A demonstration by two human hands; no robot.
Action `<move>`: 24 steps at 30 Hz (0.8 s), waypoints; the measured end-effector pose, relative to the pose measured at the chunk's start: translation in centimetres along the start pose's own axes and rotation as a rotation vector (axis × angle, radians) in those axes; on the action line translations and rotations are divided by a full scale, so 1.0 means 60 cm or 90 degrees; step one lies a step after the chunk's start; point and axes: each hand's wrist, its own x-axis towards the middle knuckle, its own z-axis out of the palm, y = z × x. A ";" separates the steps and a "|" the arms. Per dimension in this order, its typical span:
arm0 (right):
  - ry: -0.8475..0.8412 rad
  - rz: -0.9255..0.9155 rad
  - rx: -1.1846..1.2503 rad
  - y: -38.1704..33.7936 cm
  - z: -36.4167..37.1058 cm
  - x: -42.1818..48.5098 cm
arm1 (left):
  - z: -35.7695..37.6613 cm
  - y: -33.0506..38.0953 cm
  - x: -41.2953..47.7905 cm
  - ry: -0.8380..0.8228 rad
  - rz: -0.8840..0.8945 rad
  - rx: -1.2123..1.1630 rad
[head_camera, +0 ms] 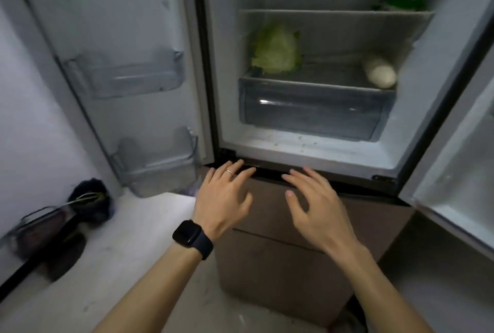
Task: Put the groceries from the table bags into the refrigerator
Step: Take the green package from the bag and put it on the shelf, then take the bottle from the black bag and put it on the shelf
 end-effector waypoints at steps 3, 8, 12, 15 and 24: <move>-0.067 -0.041 0.032 -0.059 0.053 -0.037 | -0.021 -0.055 -0.111 -0.015 -0.092 0.029; -0.149 -0.141 0.088 -0.203 0.142 -0.080 | -0.083 -0.169 -0.293 -0.012 -0.257 0.084; -0.200 -0.244 0.104 -0.343 0.202 -0.122 | -0.155 -0.252 -0.460 0.023 -0.384 0.114; -0.253 -0.315 0.113 -0.470 0.240 -0.174 | -0.214 -0.297 -0.611 0.044 -0.489 0.123; -0.347 -0.513 0.168 -0.873 0.325 -0.448 | -0.394 -0.394 -1.096 0.067 -0.744 0.183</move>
